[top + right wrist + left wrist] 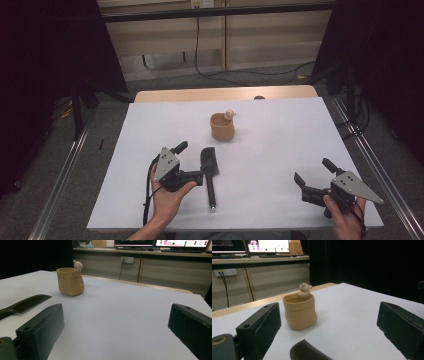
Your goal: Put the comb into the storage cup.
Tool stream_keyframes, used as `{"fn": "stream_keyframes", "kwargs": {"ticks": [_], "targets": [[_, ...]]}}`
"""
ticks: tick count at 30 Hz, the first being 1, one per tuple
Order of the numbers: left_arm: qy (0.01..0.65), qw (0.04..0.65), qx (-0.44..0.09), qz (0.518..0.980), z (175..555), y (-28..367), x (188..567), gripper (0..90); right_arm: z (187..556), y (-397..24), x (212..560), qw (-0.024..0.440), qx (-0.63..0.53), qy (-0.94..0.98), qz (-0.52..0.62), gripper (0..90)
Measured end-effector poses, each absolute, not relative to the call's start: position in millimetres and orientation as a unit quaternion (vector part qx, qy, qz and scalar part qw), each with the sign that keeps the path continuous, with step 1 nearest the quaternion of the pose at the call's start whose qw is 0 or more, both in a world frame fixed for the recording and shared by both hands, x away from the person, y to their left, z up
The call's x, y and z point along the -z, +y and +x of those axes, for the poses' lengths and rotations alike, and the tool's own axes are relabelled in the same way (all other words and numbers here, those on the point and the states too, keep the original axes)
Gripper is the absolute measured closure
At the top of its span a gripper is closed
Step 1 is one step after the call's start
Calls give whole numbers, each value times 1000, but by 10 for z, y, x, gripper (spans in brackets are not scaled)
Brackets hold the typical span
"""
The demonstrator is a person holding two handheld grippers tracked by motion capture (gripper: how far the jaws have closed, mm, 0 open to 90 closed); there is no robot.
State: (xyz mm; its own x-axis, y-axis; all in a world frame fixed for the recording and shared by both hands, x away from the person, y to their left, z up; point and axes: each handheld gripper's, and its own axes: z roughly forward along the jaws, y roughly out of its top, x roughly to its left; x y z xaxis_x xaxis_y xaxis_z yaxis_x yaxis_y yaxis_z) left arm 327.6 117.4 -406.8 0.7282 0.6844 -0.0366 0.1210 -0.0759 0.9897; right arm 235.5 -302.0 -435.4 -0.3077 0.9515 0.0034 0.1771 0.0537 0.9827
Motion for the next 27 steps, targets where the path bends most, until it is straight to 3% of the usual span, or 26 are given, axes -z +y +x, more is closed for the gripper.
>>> {"fn": "stream_keyframes", "kwargs": {"ticks": [8,10,12,14,23,24,27], "targets": [[290,620,-190,704,3222,1152,4171,195,2348,-3014,4348,375,-519,624,449,0],[283,623,-191,703,3198,1144,4161,292,2347,-3013,4347,376,-519,624,447,0],[283,627,-184,702,3192,1151,4148,308,2346,-3017,4347,376,-520,623,447,0],[283,629,-180,702,3196,1160,4145,396,2341,-3022,4345,376,-521,622,447,0],[275,629,-160,709,3221,1172,4146,604,2344,-3014,4346,377,-521,624,444,0],[271,629,-162,710,3222,1171,4148,680,2343,-3014,4344,378,-521,623,444,0],[266,629,-160,712,3218,1178,4148,786,2339,-3014,4343,378,-522,624,443,0]]}}
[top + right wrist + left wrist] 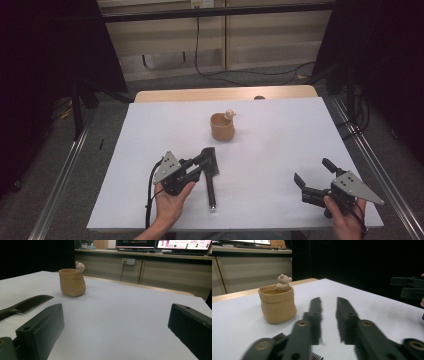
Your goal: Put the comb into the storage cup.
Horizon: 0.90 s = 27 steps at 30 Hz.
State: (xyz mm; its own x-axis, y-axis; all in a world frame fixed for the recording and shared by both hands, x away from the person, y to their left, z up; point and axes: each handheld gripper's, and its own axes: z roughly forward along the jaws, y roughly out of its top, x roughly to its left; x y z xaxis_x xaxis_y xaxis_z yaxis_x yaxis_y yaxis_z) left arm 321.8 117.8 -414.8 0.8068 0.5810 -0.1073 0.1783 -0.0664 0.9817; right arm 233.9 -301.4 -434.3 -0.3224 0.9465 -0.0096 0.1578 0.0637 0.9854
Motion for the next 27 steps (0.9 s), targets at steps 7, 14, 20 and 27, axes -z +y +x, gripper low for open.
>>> {"fn": "stream_keyframes", "kwargs": {"ticks": [7,14,20,27], "targets": [[259,613,-132,735,3210,1164,4146,900,2334,-3019,4340,379,-522,623,443,0],[260,570,-110,771,3202,1082,4163,900,2331,-3018,4341,382,-516,625,445,0],[276,542,-86,789,3239,1023,4205,900,2329,-3019,4340,381,-517,626,442,0],[309,512,-59,799,3260,933,4256,900,2332,-3018,4341,383,-516,627,441,0]]}}
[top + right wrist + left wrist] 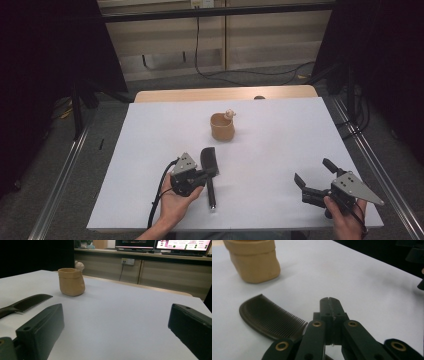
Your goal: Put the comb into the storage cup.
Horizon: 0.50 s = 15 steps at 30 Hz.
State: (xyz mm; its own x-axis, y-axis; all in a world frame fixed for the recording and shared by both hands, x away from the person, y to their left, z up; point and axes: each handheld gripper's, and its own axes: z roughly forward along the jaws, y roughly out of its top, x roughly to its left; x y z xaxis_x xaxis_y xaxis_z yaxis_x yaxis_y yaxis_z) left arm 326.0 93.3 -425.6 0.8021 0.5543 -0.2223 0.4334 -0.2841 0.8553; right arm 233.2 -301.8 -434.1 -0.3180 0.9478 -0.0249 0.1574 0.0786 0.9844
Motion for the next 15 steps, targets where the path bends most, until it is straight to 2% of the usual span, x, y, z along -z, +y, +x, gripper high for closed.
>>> {"fn": "stream_keyframes", "kwargs": {"ticks": [4,8,15], "targets": [[322,489,-46,810,3269,869,4302,900,2336,-3022,4343,382,-516,626,442,0],[337,440,2,832,3293,769,4389,900,2336,-3018,4345,381,-515,627,442,0],[339,419,2,842,3299,731,4384,900,2337,-3014,4347,381,-515,628,442,0]]}}
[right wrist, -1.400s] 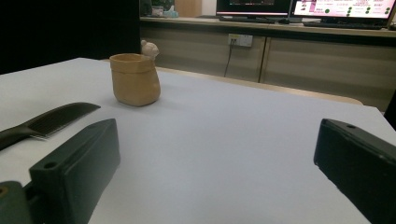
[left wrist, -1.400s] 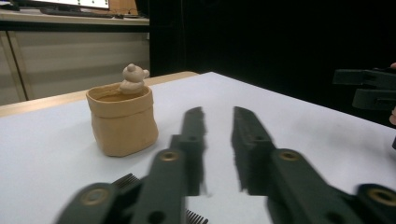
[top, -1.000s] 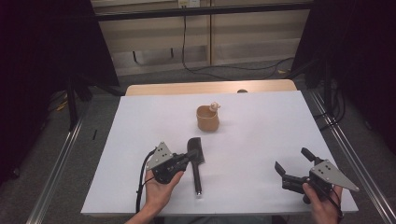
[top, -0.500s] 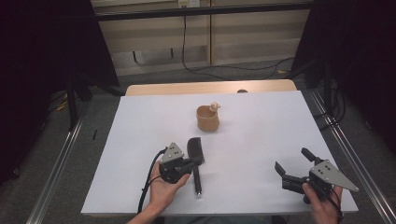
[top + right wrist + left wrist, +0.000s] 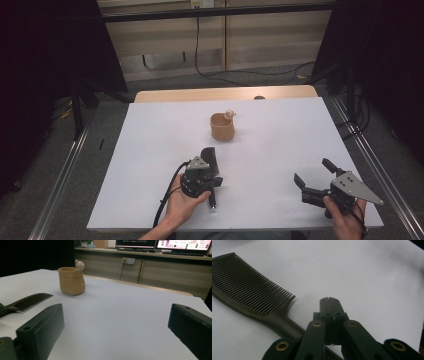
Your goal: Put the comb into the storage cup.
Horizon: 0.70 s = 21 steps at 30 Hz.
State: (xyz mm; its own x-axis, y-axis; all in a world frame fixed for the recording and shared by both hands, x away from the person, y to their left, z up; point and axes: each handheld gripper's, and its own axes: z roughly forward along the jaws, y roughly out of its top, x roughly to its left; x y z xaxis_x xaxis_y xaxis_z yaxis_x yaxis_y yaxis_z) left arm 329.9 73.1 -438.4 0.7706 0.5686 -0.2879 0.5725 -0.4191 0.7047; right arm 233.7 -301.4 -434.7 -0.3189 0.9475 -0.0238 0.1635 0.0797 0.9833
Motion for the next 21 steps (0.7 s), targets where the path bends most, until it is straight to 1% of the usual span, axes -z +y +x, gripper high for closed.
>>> {"fn": "stream_keyframes", "kwargs": {"ticks": [10,21], "targets": [[350,391,8,851,3261,719,4411,900,2334,-3016,4345,380,-516,628,441,0],[351,379,10,856,3294,732,4435,900,2336,-3012,4349,379,-513,632,440,0]]}}
